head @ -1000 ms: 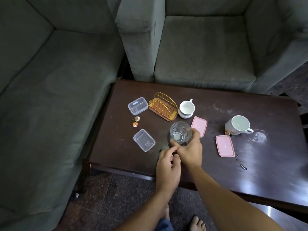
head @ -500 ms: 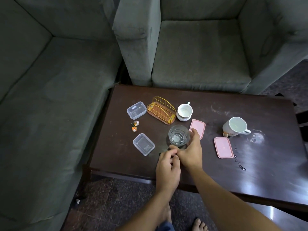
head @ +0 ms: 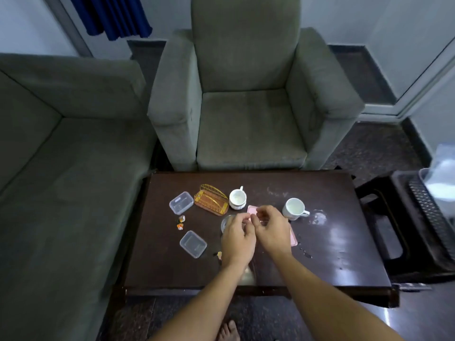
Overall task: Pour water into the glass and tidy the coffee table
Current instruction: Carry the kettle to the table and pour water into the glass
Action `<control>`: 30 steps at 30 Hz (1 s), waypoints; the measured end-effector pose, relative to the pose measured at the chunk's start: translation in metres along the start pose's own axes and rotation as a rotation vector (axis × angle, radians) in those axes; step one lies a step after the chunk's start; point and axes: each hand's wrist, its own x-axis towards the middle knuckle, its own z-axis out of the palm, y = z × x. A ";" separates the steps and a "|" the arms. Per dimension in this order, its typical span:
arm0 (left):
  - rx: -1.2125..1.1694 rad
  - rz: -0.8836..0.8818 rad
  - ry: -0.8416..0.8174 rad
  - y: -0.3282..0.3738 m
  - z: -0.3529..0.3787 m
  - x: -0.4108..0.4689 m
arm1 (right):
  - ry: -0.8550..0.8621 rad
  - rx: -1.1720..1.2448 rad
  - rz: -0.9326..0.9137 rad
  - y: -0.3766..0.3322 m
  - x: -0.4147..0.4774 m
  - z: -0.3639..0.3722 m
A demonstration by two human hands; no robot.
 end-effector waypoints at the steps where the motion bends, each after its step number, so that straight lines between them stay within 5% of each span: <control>1: 0.005 0.028 0.005 0.016 -0.004 0.002 | 0.026 0.002 -0.022 -0.013 0.003 -0.010; 21: 0.103 0.593 0.255 0.303 -0.145 0.036 | 0.340 0.045 -0.494 -0.272 0.056 -0.192; 30: 0.090 0.712 0.251 0.375 -0.149 0.016 | 0.468 0.015 -0.539 -0.304 0.049 -0.260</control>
